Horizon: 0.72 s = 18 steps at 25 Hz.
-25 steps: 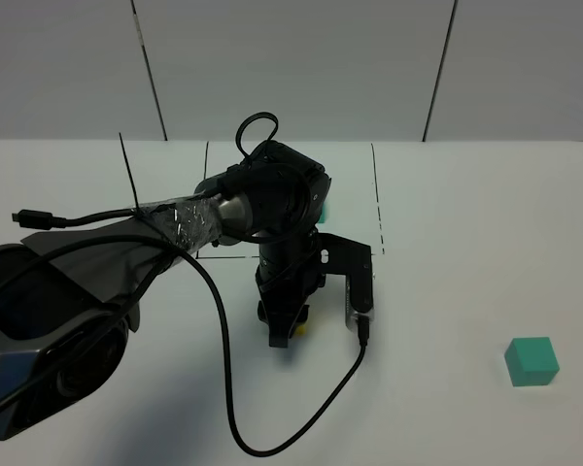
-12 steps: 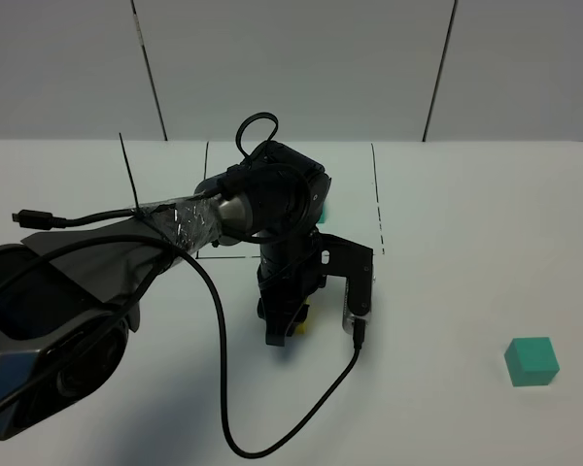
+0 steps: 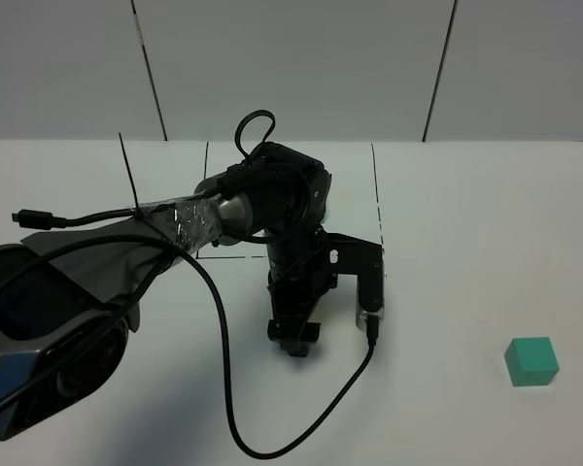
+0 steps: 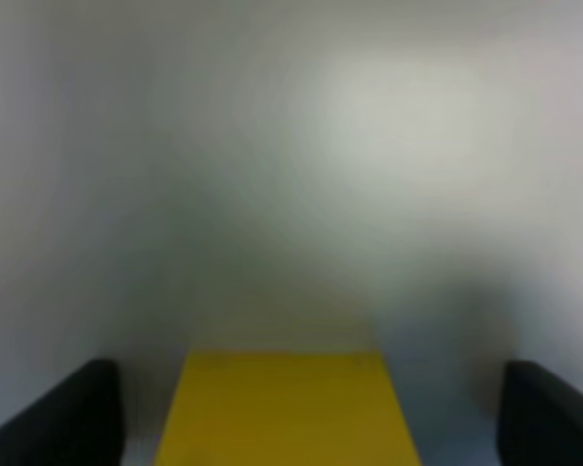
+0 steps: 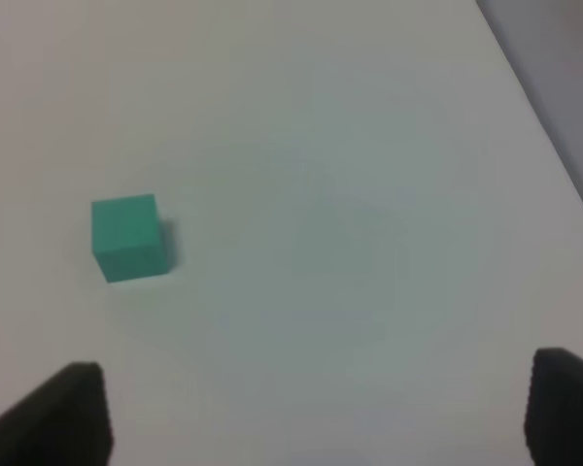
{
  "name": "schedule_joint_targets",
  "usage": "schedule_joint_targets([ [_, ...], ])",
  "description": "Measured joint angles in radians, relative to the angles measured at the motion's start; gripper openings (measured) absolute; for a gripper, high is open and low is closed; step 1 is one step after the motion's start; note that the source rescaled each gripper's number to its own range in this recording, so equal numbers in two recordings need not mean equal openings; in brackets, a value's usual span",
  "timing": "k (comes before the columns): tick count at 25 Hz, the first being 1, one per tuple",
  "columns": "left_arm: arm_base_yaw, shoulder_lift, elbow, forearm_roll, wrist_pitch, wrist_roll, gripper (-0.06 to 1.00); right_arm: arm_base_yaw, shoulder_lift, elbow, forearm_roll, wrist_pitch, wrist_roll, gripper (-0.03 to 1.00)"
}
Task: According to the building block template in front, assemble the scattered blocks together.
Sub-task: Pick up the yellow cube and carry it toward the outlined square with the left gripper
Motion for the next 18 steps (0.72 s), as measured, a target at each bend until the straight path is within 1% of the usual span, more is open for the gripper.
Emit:
schedule_joint_targets([
  [1,0.0,0.0,0.0,-0.001,-0.001,0.0,0.95,0.0,0.0,0.0,0.0,0.0,0.0,0.72],
  [3,0.0,0.0,-0.001,-0.001,-0.001,-0.001,1.0,0.0,0.0,0.0,0.0,0.0,0.0,0.72],
  [7,0.0,0.0,-0.003,-0.001,0.002,-0.003,1.0,0.0,0.0,0.0,0.0,0.0,0.0,0.72],
  [10,0.0,0.0,-0.004,0.004,0.003,-0.037,1.0,0.0,0.0,0.0,0.0,0.0,0.0,0.72],
  [12,-0.001,0.0,-0.007,0.028,0.007,-0.085,1.0,0.0,0.0,0.0,0.0,0.0,0.0,0.72],
  [18,-0.001,0.002,-0.034,0.124,0.038,-0.284,1.0,0.0,0.0,0.0,0.0,0.0,0.0,0.72],
])
